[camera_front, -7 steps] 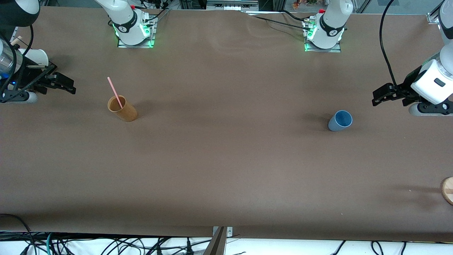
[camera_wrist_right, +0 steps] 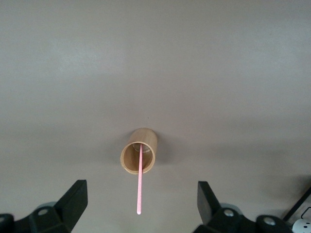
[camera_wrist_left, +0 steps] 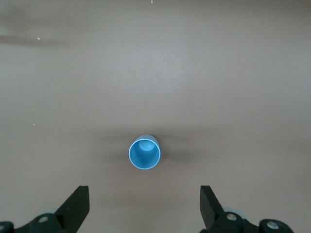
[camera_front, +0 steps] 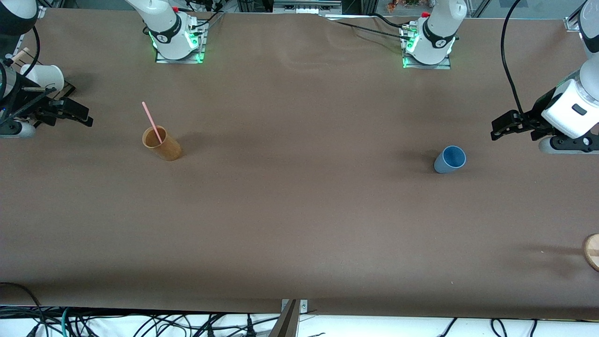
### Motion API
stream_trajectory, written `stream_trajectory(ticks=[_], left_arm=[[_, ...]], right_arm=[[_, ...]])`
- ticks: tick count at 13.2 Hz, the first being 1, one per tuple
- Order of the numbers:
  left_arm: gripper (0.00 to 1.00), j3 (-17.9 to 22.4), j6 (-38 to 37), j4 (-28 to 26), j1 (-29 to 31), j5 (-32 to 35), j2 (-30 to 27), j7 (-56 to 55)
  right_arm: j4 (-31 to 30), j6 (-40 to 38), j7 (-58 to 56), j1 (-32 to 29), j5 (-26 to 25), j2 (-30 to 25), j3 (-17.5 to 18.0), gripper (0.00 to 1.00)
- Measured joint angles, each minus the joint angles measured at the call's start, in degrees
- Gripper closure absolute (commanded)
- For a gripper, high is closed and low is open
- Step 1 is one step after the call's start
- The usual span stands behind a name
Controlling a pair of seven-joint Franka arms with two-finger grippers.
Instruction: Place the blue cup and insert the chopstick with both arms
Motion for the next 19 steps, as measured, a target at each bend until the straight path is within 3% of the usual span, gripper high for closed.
stream_trajectory(ticks=[19], left_arm=[[0.00,0.0,0.0,0.0,0.0,0.0,0.1,0.0]], right_arm=[[0.8,-0.1,0.0,-0.4,-0.1,0.7,-0.2,0.00]])
